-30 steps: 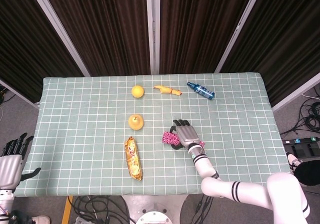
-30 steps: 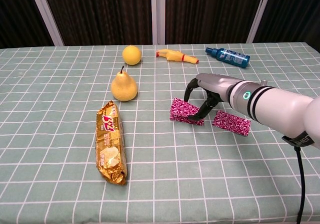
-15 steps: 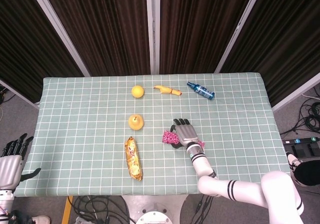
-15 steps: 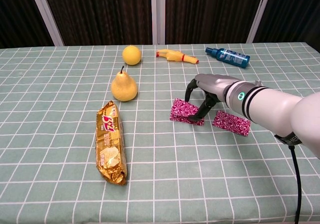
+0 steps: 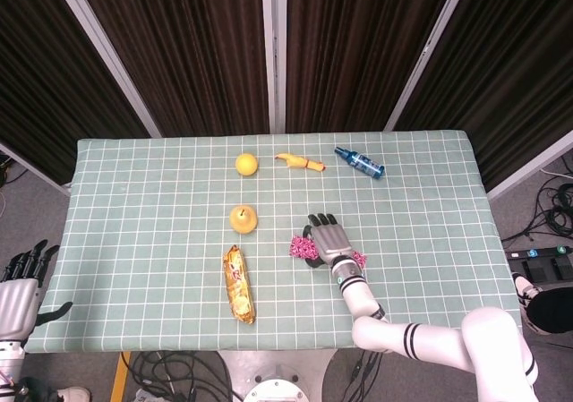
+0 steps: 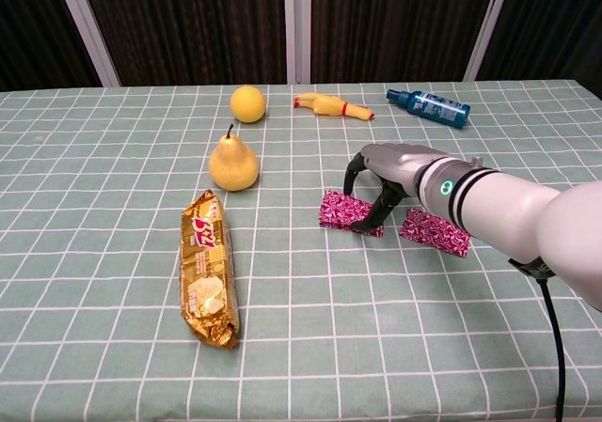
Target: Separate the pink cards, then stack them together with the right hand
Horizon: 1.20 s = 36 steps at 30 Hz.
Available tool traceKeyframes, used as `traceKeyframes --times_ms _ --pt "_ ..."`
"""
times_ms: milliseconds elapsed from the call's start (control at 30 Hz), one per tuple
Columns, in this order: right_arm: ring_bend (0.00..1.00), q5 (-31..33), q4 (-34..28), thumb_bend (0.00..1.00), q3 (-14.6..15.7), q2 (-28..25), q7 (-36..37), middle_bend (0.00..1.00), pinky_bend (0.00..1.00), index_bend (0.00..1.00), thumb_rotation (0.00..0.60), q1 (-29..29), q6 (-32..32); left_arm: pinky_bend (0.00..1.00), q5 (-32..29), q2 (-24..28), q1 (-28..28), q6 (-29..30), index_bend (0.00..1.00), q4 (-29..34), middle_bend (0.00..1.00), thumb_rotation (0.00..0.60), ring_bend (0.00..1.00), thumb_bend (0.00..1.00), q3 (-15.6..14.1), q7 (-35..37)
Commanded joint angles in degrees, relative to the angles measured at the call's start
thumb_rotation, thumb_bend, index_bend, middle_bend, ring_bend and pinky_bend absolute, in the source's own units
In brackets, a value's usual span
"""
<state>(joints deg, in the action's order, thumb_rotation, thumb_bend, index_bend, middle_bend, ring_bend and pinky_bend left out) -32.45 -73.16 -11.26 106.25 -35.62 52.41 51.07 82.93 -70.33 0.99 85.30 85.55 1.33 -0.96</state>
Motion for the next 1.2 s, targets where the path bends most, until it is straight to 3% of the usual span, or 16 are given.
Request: traceKeyframes --times_ms 33,933,1200 --pt "0.00 -0.1 0.2 0.17 0.0 0.1 0.1 0.07 0.00 0.32 0.515 0.0 -0.1 0.14 0.0 0.0 0.0 -0.1 0.16 -0.1 0.16 0.600 0.13 0.01 0.0 0.0" --pt "0.00 -1.7 0.0 0.17 0.4 -0.1 0.8 0.07 0.00 0.25 0.504 -0.8 -0.3 0.14 0.2 -0.3 -0.4 0.2 0.16 -0.3 0.16 0.600 0.13 0.01 -0.1 0.1" --pt "0.00 -5.0 -7.5 0.17 1.6 -6.6 4.9 0.07 0.00 0.25 0.503 -6.3 4.8 0.14 0.2 -0.4 -0.5 0.2 0.16 -0.6 0.16 0.600 0.13 0.01 -0.2 0.6"
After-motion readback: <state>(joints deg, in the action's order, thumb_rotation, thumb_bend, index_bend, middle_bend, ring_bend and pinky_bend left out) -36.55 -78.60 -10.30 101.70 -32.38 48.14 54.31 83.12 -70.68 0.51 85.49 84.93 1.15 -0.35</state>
